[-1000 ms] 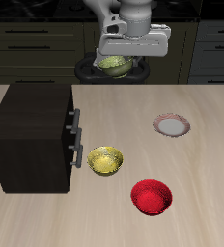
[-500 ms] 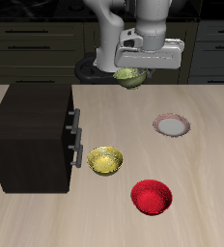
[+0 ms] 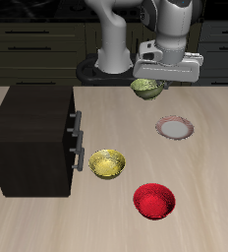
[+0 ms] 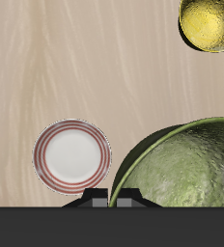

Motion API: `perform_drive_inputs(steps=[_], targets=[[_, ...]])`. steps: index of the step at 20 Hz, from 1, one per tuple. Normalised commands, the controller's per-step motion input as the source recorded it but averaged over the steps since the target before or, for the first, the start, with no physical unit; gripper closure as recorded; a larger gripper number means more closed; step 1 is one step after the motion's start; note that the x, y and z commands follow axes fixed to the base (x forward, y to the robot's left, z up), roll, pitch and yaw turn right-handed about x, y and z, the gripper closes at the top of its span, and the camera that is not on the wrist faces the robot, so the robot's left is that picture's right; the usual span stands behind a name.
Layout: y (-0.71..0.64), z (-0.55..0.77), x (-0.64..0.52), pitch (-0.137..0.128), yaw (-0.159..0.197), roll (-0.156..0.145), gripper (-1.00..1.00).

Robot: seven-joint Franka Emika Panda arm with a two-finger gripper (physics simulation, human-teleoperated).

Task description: Place the green bowl on the plate

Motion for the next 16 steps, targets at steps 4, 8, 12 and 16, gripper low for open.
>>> perform_drive_inputs(steps=[4, 8, 12, 16], targets=[[0.61, -0.3, -0.11, 0.047, -0.043, 0.048, 1.0], [0.37, -0.21, -0.02, 0.005, 0.016, 0.056, 1.0], [0.33, -0.19, 0.02, 0.029, -0.009, 0.03, 1.0], [0.28, -0.16, 0.06, -0.011, 0.026, 0.033, 1.0]])
